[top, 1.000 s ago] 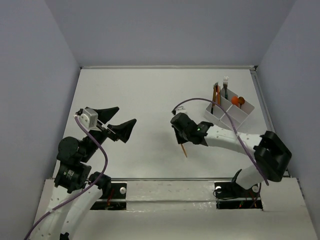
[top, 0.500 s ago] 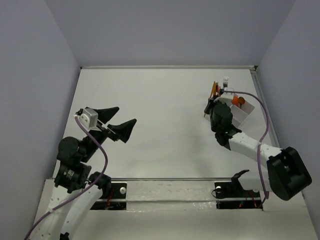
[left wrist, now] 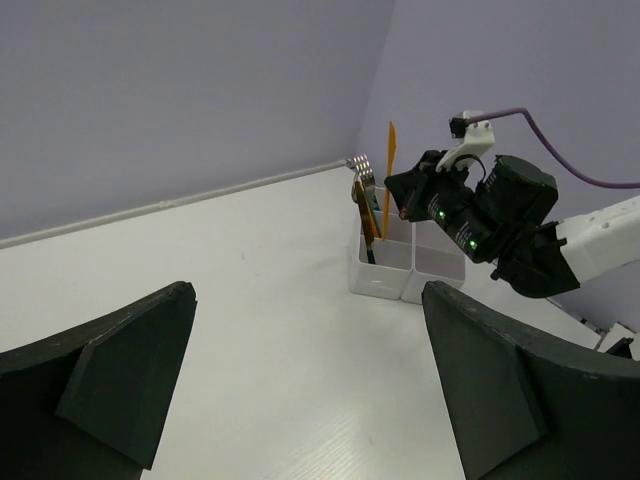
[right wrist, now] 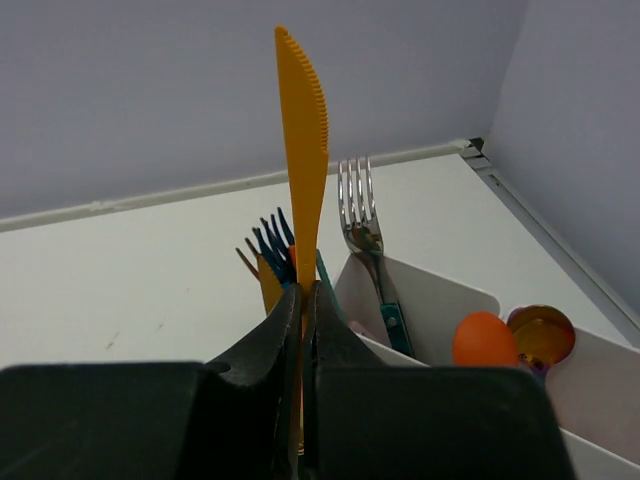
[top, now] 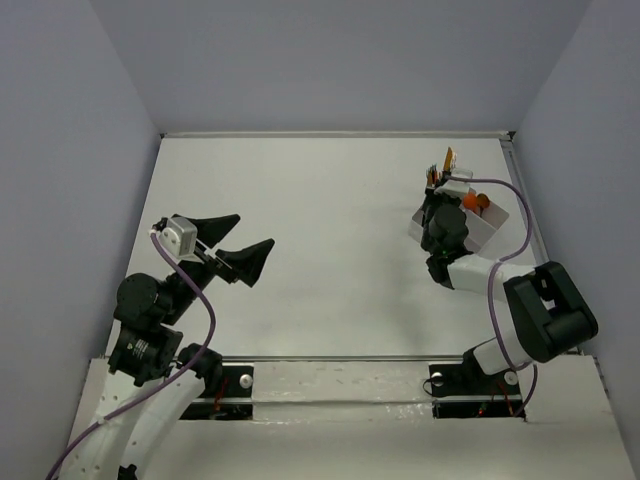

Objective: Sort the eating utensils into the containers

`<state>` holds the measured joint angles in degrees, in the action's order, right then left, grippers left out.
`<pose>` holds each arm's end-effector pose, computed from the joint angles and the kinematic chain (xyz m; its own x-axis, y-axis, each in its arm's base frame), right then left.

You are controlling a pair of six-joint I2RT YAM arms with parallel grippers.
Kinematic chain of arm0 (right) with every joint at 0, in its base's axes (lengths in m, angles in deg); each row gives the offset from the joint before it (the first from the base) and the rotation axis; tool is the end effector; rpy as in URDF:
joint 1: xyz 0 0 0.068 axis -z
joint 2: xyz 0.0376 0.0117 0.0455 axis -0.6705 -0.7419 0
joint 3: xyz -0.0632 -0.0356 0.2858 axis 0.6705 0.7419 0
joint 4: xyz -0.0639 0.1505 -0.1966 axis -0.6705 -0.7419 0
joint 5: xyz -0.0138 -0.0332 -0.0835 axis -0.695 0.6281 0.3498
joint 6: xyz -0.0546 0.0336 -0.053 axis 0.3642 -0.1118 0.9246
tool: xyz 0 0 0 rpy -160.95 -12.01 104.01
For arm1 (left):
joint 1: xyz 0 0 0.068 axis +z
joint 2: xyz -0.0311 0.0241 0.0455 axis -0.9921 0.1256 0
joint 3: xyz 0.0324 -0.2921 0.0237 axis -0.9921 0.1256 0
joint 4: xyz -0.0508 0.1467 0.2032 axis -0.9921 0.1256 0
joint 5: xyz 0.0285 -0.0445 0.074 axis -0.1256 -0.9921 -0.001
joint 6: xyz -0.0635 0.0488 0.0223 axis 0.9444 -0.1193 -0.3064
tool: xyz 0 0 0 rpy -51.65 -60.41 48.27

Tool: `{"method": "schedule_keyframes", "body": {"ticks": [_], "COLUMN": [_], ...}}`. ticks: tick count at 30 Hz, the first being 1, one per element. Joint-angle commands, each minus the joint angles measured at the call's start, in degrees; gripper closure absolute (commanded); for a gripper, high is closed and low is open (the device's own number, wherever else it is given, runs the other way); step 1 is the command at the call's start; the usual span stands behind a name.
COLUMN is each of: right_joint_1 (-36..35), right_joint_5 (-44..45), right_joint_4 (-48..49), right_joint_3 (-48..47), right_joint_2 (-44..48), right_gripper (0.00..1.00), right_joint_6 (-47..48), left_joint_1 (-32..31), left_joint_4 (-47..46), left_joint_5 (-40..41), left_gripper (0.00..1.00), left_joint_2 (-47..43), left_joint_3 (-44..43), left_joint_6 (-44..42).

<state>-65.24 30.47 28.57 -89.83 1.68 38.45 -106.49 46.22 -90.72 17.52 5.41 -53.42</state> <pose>0.3099 0.0820 0.2770 0.1291 -0.0164 -0.9915 0.2899 0.9568 0.0219 0.0781 -0.0595 0.4061 0.1773 -0.3022 -0.9366 0.7086 0.6996 -0.0916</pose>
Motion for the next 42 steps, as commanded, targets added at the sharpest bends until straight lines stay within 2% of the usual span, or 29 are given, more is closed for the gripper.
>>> {"method": "schedule_keyframes", "body": {"ticks": [1, 14, 29, 34, 40, 42], "right_joint_1": [0.7, 1.3, 1.3, 1.3, 1.3, 1.3], "right_joint_5": [2.6, 2.3, -0.7, 0.4, 0.8, 0.2], "right_joint_4": [6.1, -1.6, -16.8, -19.0, -22.6, -23.7], "right_joint_3": [-1.8, -1.7, -3.9, -3.0, -2.0, -2.2], "right_joint_2": [-1.4, -4.3, -1.2, 0.7, 3.5, 3.9], "right_gripper": [1.0, 1.0, 1.0, 1.0, 0.94, 0.88], "right_joint_6": [4.0, -0.3, -3.1, -4.5, -4.8, -6.7], "left_joint_1": [-0.4, -0.4, -0.4, -0.4, -0.4, -0.4], "left_joint_4": [-2.9, -2.9, -3.0, -3.0, -3.2, -3.2], "left_joint_5": [-0.2, -0.2, -0.3, -0.2, -0.5, -0.5], "left_gripper": [0.01, 0.01, 0.01, 0.01, 0.01, 0.01], "left_joint_2": [0.2, 0.1, -0.7, -0.8, -0.8, -0.8], "left_joint_3": [-0.1, -0.1, -0.1, -0.1, 0.0, 0.0], "left_joint_6": [0.1, 0.1, 0.1, 0.1, 0.2, 0.2]}}
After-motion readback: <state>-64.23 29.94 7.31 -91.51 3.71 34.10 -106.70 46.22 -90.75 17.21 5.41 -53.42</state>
